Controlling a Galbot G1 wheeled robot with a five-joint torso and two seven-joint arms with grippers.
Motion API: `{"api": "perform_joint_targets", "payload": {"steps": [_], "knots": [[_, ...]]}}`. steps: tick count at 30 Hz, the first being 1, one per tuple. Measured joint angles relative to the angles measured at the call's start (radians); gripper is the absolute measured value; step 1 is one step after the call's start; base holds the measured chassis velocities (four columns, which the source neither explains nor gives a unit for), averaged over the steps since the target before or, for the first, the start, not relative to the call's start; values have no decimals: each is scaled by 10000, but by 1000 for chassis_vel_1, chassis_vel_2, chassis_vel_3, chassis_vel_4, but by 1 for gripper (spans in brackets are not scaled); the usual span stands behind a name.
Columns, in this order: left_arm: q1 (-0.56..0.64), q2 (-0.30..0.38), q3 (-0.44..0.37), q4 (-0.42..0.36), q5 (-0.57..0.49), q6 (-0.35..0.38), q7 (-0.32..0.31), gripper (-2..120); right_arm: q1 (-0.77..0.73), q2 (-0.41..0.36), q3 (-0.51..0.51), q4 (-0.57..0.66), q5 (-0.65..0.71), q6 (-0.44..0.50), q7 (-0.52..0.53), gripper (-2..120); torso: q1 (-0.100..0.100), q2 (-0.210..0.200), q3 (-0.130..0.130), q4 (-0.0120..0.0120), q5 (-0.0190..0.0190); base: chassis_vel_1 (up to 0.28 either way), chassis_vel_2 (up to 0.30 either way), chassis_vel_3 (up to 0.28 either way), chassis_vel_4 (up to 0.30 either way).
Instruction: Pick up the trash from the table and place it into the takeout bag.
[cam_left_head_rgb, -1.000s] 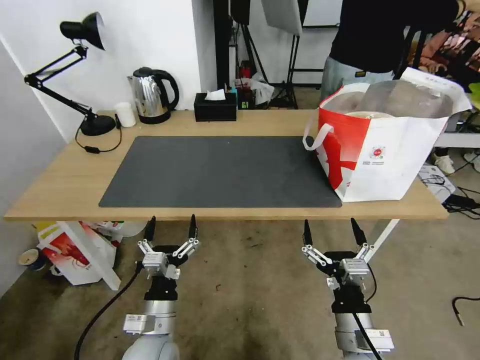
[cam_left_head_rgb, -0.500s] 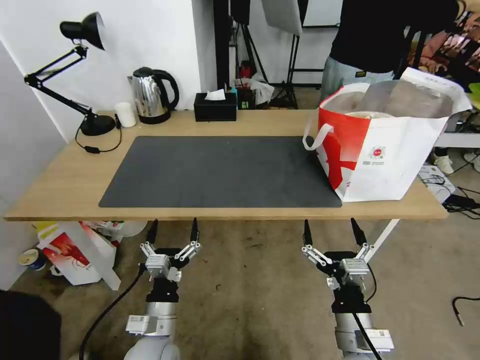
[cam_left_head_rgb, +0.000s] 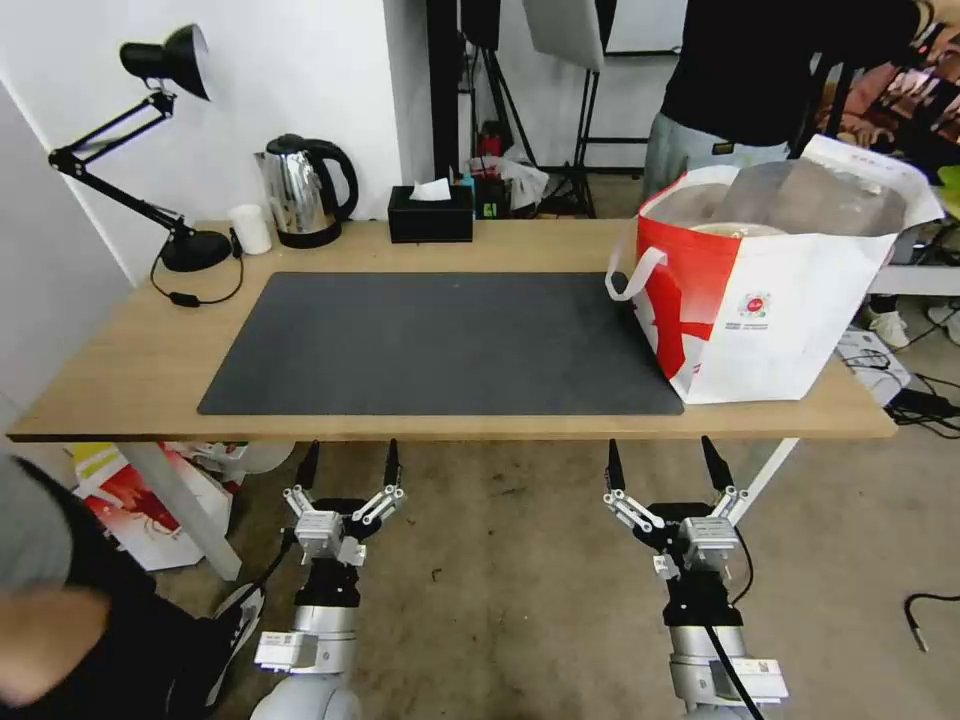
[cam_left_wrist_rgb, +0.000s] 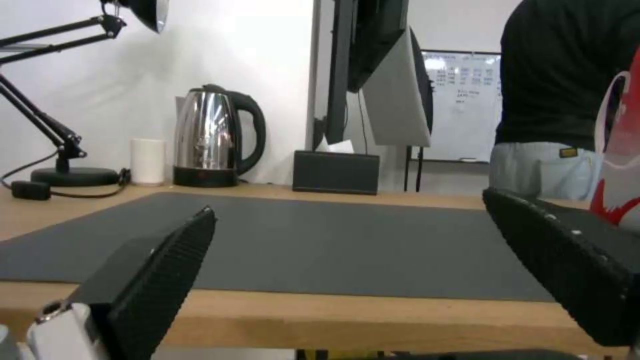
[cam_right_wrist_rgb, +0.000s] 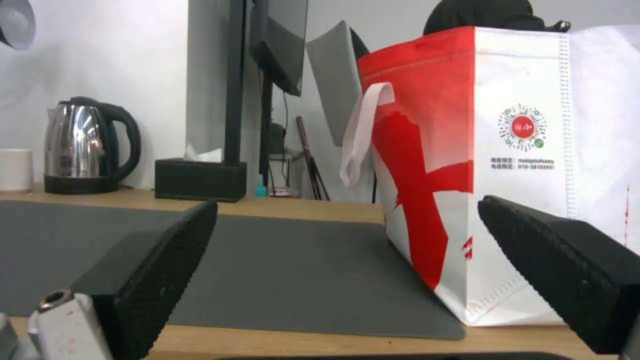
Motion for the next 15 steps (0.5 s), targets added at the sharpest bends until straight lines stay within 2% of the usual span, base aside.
{"api": "perform_joint_targets", "payload": {"steps": [15], "knots": [[-26, -6, 20, 51, 15, -28, 26, 100, 0, 0, 0, 0, 0, 0, 0, 100, 0, 0, 0, 0, 0, 0, 0, 0, 0]]}}
